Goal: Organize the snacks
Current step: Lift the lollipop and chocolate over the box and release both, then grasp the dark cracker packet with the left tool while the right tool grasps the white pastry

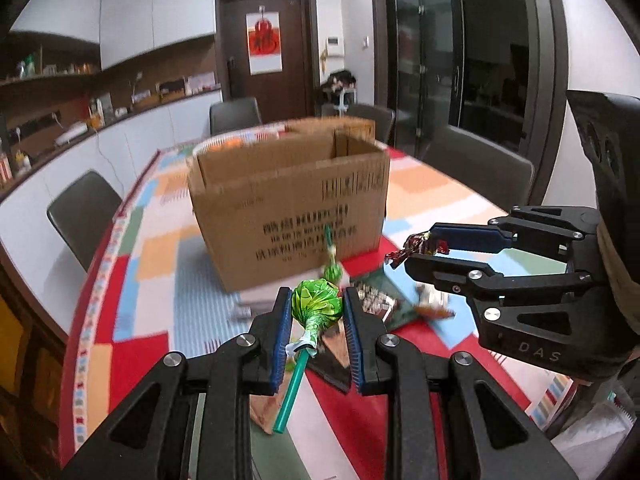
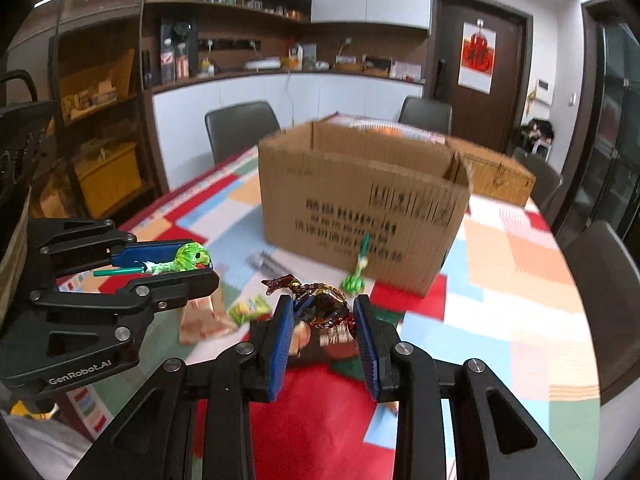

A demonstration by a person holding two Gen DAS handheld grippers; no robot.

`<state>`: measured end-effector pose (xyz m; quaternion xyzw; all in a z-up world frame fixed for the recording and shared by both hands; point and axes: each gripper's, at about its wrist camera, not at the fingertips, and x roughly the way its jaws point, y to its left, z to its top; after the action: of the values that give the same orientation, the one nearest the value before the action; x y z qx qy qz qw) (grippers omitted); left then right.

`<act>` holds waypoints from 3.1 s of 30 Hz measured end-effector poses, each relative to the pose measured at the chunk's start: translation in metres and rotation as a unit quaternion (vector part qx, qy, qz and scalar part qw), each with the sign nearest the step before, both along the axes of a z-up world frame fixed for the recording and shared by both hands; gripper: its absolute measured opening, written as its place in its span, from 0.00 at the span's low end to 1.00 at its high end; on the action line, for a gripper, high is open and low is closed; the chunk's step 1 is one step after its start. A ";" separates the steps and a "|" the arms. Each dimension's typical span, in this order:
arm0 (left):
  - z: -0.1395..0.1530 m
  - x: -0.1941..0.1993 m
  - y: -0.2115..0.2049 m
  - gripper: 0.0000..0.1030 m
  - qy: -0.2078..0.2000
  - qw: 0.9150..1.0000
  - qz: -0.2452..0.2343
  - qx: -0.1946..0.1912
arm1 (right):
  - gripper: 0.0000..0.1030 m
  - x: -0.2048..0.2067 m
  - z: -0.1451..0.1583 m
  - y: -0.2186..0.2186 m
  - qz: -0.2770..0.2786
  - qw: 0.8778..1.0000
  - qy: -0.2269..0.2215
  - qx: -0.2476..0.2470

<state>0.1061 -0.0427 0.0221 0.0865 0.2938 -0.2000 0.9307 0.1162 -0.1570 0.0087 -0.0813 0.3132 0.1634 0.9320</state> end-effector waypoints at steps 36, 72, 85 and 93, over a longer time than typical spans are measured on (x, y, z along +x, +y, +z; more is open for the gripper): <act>0.095 0.145 -0.002 0.25 -0.097 0.994 0.042 -0.032 | 0.31 0.135 0.101 -0.031 -0.049 0.993 -0.078 0.072; 0.071 0.097 -0.023 0.60 -0.039 0.999 0.026 -0.018 | 0.55 0.106 0.064 -0.057 -0.119 0.989 -0.016 0.088; 0.041 0.039 -0.040 0.63 -0.049 0.999 -0.005 0.019 | 0.57 0.047 0.032 -0.073 -0.139 0.987 0.022 0.082; 0.006 0.023 -0.042 0.63 -0.011 0.999 -0.035 0.030 | 0.57 0.028 -0.007 -0.070 -0.133 0.986 0.082 0.066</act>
<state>0.1287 -0.0850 0.0276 0.1266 0.2862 -0.2229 0.9233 0.1445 -0.2272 0.0016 0.0364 0.3852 0.0646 0.9199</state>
